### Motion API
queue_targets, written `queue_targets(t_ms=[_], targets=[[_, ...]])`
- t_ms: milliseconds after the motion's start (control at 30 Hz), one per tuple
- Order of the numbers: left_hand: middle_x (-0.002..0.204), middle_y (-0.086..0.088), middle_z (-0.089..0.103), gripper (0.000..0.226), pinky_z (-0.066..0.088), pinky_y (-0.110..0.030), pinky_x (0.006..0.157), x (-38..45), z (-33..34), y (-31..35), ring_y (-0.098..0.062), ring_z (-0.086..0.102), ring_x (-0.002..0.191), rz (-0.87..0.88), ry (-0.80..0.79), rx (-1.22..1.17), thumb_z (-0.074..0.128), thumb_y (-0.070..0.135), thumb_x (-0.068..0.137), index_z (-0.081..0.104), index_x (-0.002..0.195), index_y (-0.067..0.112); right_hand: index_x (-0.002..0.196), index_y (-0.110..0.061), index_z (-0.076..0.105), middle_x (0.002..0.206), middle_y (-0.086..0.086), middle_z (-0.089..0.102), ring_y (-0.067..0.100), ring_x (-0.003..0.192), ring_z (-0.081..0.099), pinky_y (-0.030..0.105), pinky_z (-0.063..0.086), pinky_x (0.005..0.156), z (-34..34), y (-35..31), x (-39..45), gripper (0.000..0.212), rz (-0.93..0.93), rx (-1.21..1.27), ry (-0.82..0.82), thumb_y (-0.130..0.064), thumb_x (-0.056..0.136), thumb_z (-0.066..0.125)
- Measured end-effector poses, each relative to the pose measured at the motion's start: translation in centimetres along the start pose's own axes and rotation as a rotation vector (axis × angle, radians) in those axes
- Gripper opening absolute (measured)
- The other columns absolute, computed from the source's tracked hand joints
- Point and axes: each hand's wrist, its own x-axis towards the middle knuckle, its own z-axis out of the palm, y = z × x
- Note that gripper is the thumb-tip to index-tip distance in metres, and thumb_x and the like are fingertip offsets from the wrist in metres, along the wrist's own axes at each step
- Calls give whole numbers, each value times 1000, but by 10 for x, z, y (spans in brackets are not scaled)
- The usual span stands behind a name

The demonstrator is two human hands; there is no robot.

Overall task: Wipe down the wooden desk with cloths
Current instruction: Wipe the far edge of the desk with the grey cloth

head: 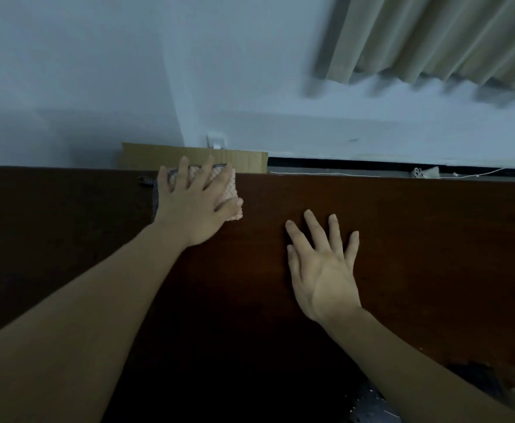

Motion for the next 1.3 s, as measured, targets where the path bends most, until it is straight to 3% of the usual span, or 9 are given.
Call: queue_targets(t_ms=[167,333,467,633,767,933,1067,1300], targets=[[166,5,-25,77,-13,-65,119,-69,6,2,-37,-22,152,172,-57,1,-3,80,90,-17,157,44,158,-36,26,169,0,12,36,156,-4,63,-7,120,1,-3,-1,74,15,5,11,-53,93,-6],[165,7,-27,73,-16,-60,119,-93,11,-16,-34,-25,152,312,-94,76,6,78,94,-18,156,46,156,-34,34,168,1,21,36,155,4,63,-3,121,4,-2,-2,70,38,7,42,-53,98,1],[168,5,-21,75,-10,-65,120,-41,7,-24,-37,-17,153,175,-35,68,6,79,91,-17,156,48,156,-35,36,167,0,23,36,156,5,63,-3,122,6,2,-2,61,43,24,73,-50,102,10],[171,2,-5,73,-5,-67,119,7,6,-32,-39,-3,155,47,63,29,14,77,95,2,160,44,155,-36,36,167,-2,23,34,156,5,59,-7,121,8,1,-1,58,42,47,109,-46,102,16],[171,1,-7,73,-6,-67,119,-15,4,-33,-41,-6,154,59,91,22,13,75,96,0,160,42,155,-36,36,167,-2,22,34,156,5,60,-6,122,6,-2,-1,54,49,54,109,-44,105,17],[167,3,-24,78,-10,-66,119,-81,8,-22,-38,-20,153,101,-47,20,-2,78,88,-17,157,44,156,-35,35,167,-1,23,36,156,5,63,-4,122,3,-3,-3,61,47,45,85,-47,99,16],[167,5,-24,76,-13,-64,119,-124,22,-12,-36,-21,153,123,-33,17,-1,79,90,-16,157,46,157,-32,34,168,1,21,38,155,4,65,-4,121,1,-4,-3,64,32,33,69,-49,98,14],[168,4,-22,75,-9,-66,119,-82,15,-7,-38,-18,153,-15,-53,26,9,78,93,-15,157,46,158,-33,32,169,1,18,37,156,0,64,-5,121,1,0,-2,54,33,0,57,-48,106,24]])
